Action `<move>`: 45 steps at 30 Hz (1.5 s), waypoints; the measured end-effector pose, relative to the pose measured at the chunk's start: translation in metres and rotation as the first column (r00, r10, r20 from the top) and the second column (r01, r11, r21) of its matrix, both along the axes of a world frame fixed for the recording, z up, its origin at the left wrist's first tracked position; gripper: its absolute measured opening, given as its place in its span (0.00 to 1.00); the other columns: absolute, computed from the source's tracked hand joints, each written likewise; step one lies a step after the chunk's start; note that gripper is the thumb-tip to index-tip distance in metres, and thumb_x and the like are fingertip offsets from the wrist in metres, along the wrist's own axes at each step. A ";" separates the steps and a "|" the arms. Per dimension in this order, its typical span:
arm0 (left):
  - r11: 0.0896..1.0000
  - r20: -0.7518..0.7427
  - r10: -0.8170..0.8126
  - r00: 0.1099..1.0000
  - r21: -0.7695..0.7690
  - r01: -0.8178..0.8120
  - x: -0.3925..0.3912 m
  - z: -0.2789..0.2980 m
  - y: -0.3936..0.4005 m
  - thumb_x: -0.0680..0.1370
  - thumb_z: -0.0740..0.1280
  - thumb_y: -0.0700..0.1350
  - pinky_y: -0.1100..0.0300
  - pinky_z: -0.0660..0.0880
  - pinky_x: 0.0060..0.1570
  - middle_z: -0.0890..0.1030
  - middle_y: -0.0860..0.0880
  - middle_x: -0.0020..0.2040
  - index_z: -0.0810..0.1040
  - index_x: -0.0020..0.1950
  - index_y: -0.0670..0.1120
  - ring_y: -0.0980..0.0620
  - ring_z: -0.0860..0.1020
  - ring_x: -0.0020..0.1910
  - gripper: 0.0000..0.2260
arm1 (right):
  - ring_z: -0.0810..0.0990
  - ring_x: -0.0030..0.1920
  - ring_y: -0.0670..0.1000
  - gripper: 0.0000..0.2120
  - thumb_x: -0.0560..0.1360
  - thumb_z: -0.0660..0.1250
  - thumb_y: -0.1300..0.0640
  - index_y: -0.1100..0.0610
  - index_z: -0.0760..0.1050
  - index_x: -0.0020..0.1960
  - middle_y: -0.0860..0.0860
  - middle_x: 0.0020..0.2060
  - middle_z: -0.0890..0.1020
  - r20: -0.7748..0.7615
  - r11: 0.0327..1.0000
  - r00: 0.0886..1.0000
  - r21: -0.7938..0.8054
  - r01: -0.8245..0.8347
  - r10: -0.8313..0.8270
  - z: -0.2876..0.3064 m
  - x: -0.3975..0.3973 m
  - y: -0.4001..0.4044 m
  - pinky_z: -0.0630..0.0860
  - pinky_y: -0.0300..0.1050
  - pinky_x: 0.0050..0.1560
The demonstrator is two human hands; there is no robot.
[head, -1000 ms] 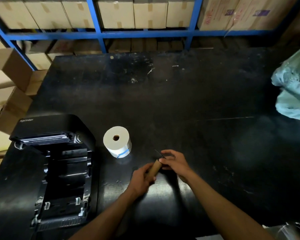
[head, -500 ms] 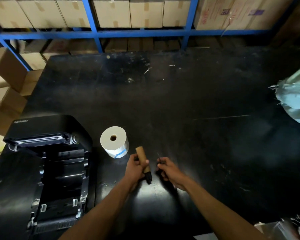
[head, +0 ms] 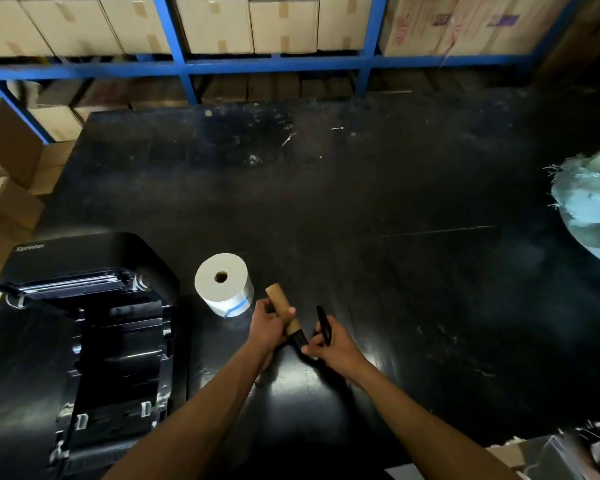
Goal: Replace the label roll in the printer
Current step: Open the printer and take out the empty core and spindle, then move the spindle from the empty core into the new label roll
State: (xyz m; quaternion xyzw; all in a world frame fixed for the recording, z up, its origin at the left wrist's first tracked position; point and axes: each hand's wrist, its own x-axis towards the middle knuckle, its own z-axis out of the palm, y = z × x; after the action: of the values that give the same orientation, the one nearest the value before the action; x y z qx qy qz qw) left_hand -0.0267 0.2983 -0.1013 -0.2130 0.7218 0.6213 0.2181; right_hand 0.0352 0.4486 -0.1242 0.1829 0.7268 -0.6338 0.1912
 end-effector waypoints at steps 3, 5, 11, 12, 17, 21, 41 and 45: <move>0.994 -0.067 0.040 0.997 -0.102 -0.047 -0.006 0.001 -0.004 0.75 0.73 0.46 0.48 0.77 0.58 0.79 0.46 0.54 0.69 0.62 0.46 0.46 0.79 0.53 0.20 | 0.76 0.36 0.46 0.19 0.66 0.74 0.70 0.53 0.69 0.45 0.48 0.33 0.74 0.053 0.990 0.992 0.081 -0.118 0.114 -0.006 0.003 0.012 0.78 0.38 0.40; 0.988 -0.111 0.081 0.991 -0.119 -0.094 -0.013 0.005 -0.007 0.75 0.74 0.46 0.52 0.77 0.54 0.80 0.48 0.52 0.70 0.67 0.45 0.48 0.80 0.50 0.23 | 0.76 0.35 0.45 0.19 0.66 0.74 0.71 0.54 0.69 0.44 0.48 0.34 0.75 0.085 0.977 0.987 0.150 -0.150 0.138 -0.009 0.007 0.025 0.79 0.40 0.43; 0.944 -0.186 -0.034 0.982 -0.329 -0.030 -0.004 0.013 -0.010 0.75 0.74 0.47 0.58 0.70 0.49 0.77 0.48 0.48 0.72 0.66 0.43 0.48 0.77 0.48 0.22 | 0.73 0.32 0.44 0.20 0.66 0.73 0.74 0.54 0.68 0.40 0.48 0.31 0.73 0.130 0.962 0.989 0.253 -0.101 0.069 -0.009 0.009 0.055 0.76 0.34 0.38; 0.933 -0.180 -0.043 0.983 -0.359 -0.025 -0.001 0.010 -0.010 0.75 0.74 0.48 0.56 0.71 0.50 0.77 0.48 0.48 0.72 0.65 0.43 0.46 0.78 0.50 0.22 | 0.72 0.32 0.45 0.20 0.65 0.74 0.73 0.54 0.68 0.40 0.48 0.30 0.73 0.126 0.959 0.991 0.273 -0.079 0.045 -0.010 0.008 0.055 0.76 0.38 0.41; 0.838 0.024 -0.211 0.977 -0.511 0.193 0.012 -0.004 -0.007 0.70 0.76 0.54 0.56 0.73 0.48 0.82 0.44 0.51 0.77 0.58 0.44 0.48 0.79 0.48 0.22 | 0.77 0.34 0.46 0.19 0.61 0.79 0.66 0.54 0.70 0.40 0.51 0.35 0.79 0.157 0.921 0.984 0.364 -0.141 0.088 -0.005 0.005 0.045 0.76 0.37 0.34; 0.809 0.109 -0.276 0.955 -0.510 0.292 0.023 -0.008 -0.005 0.69 0.78 0.53 0.53 0.75 0.54 0.79 0.44 0.58 0.71 0.65 0.45 0.47 0.78 0.51 0.29 | 0.79 0.33 0.47 0.24 0.57 0.83 0.59 0.55 0.70 0.43 0.53 0.39 0.80 0.234 0.905 0.956 0.342 -0.253 0.178 -0.002 0.006 0.043 0.75 0.37 0.29; 0.755 0.085 -0.301 0.950 -0.587 0.292 0.022 -0.007 -0.008 0.73 0.74 0.54 0.50 0.77 0.52 0.80 0.42 0.57 0.70 0.61 0.45 0.42 0.81 0.53 0.23 | 0.68 0.64 0.57 0.23 0.75 0.67 0.49 0.51 0.68 0.68 0.54 0.61 0.70 0.128 0.561 0.928 0.765 -0.317 0.350 0.000 -0.010 0.032 0.70 0.54 0.64; 0.746 -0.105 -0.285 0.953 -0.648 0.152 0.020 0.009 -0.015 0.75 0.70 0.54 0.50 0.81 0.47 0.81 0.49 0.45 0.74 0.48 0.50 0.50 0.79 0.41 0.10 | 0.68 0.65 0.56 0.27 0.74 0.67 0.50 0.49 0.66 0.72 0.52 0.64 0.71 0.004 0.617 0.930 0.747 -0.247 0.367 0.004 -0.018 0.024 0.65 0.53 0.65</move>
State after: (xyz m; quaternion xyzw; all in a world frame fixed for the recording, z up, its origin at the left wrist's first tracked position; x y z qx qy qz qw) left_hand -0.0064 0.2828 -0.0928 -0.1249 0.9263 0.3300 0.1325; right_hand 0.0171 0.4729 -0.1206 0.0693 0.9521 -0.2563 0.1519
